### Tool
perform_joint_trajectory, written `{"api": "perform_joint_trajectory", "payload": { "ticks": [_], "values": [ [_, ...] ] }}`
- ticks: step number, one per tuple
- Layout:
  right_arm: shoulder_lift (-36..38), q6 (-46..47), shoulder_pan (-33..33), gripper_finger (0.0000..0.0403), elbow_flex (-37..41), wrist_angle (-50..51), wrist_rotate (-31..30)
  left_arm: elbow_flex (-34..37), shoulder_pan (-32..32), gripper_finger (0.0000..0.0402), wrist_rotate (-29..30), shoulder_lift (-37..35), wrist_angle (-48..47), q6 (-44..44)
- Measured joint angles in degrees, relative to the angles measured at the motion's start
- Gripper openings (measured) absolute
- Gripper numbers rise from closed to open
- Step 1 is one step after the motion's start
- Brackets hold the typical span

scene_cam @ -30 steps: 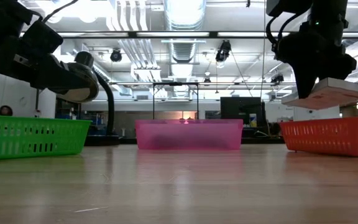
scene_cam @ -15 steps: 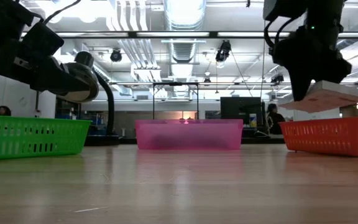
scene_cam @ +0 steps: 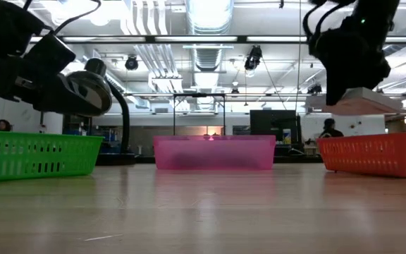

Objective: Pick and place items into bin
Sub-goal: Put the card reader box into the orange bin

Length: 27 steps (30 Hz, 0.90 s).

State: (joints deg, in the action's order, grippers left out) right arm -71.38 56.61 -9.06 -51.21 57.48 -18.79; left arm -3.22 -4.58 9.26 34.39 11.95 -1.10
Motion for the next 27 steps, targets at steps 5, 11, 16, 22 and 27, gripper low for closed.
{"api": "perform_joint_trajectory", "payload": {
  "ticks": [5, 11, 16, 22, 27],
  "values": [
    [4.0, 3.2, -4.12, 0.04, 2.02, -1.2, -6.66, 0.0, 0.0, 0.0, 0.0, 2.52, 0.03, -0.02],
    [5.64, 6.63, -11.2, 0.04, 6.68, -4.54, -17.16, 0.0, 0.0, 0.0, 0.0, 5.86, 0.03, 0.0],
    [5.16, 9.88, -14.35, 0.04, 9.36, -5.05, -23.69, 0.0, 0.0, 0.0, 0.04, 8.72, 0.17, 0.02],
    [5.69, 11.2, -14.75, 0.04, 9.78, -5.62, -22.74, -0.09, -0.02, 0.0, -0.04, 11.82, 0.51, -0.01],
    [5.75, 11.32, -14.66, 0.04, 9.93, -5.36, -20.87, -0.09, -0.02, 0.0, -0.04, 13.87, 0.52, -0.02]
  ]
}}
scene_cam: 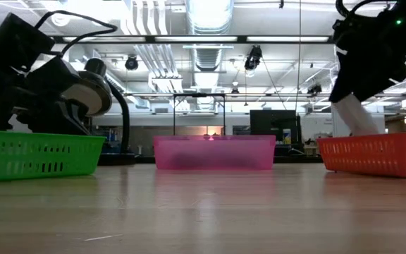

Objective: Pick and place items into bin
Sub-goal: Put the card reader box into the orange bin, then return to Home Position

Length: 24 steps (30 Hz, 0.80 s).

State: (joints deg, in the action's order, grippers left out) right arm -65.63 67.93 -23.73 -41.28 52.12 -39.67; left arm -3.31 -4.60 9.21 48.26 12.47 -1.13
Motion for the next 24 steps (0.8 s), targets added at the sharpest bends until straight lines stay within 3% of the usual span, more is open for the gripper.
{"api": "perform_joint_trajectory", "payload": {
  "ticks": [13, 24],
  "values": [
    [0.26, -5.38, 0.07, 0.04, -2.73, 1.41, 0.39, 0.04, 0.02, 0.0, 0.07, 3.43, 6.71, 0.0],
    [0.87, -17.29, -0.04, 0.04, -11.15, 1.18, -10.39, -0.26, 0.02, 0.0, 0.04, 6.48, 11.13, 0.02]
  ]
}}
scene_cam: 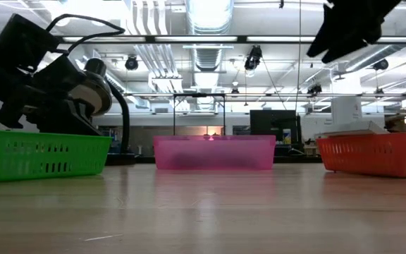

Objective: Pick and place items into bin
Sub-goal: Return to Home Position

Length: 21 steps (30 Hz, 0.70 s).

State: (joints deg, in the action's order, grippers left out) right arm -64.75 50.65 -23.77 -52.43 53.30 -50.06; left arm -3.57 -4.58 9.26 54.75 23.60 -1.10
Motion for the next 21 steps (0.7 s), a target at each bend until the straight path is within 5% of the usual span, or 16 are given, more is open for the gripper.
{"api": "perform_joint_trajectory", "payload": {
  "ticks": [21],
  "values": [
    [0.0, -4.34, 0.0, 0.04, -3.6, -0.15, -5.12, 0.13, 0.0, 0.0, 0.04, 1.92, 3.35, 0.02]
  ]
}}
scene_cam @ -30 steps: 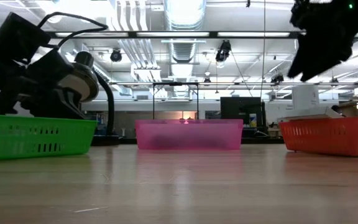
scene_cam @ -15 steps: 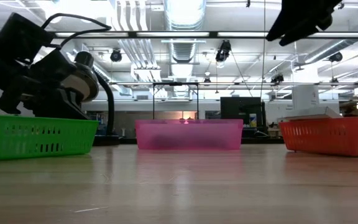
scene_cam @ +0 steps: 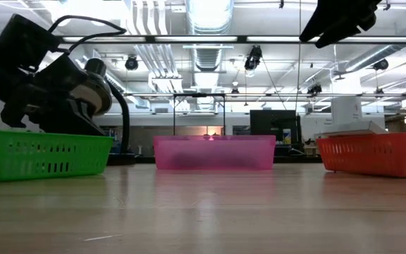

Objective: Pick and place items into bin
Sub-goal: Return to Home Position

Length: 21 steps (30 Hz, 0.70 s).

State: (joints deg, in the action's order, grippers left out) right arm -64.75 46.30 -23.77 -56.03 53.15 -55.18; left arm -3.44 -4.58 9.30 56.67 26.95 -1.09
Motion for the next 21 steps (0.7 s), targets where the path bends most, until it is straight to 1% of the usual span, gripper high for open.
{"api": "perform_joint_trajectory", "payload": {
  "ticks": [4, 8, 10, 12, 15, 17, 18, 21],
  "values": [
    [0.0, -0.02, 0.0, 0.04, 0.0, 0.05, 0.13, -0.51, 0.0, 0.0, -0.01, -0.24, 1.03, 0.0],
    [0.0, -0.16, 0.0, 0.04, 0.0, 0.11, 0.13, -1.96, 0.0, 0.0, -0.02, -2.43, 2.74, 0.28],
    [-0.02, -0.17, 0.0, 0.04, 0.0, 0.13, 0.15, -2.82, 0.0, 0.0, -0.02, -4.62, 0.68, 3.13],
    [-0.02, -0.17, -0.21, 0.04, 0.0, 0.17, 0.15, -2.89, 0.0, 0.0, -0.45, -7.5, -0.64, 4.34],
    [-0.02, -0.22, -1.6, 0.04, 0.02, 0.24, -0.26, -2.87, 0.0, 0.0, -6.12, -13.2, -0.74, 4.69],
    [-0.02, -0.21, -2.96, 0.04, 0.11, 0.28, -0.36, -2.86, -0.02, 0.0, -9.4, -18.1, -3.53, 4.65],
    [-0.02, -0.13, -3.81, 0.04, 0.21, 0.33, -0.75, -2.87, -0.02, 0.0, -9.92, -20.59, -5.64, 4.6],
    [0.0, 1.62, -7.8, 0.04, 1.39, 0.45, -5.64, -2.88, -0.02, 0.0, -10.04, -28.26, -12.45, 3.8]
  ]
}}
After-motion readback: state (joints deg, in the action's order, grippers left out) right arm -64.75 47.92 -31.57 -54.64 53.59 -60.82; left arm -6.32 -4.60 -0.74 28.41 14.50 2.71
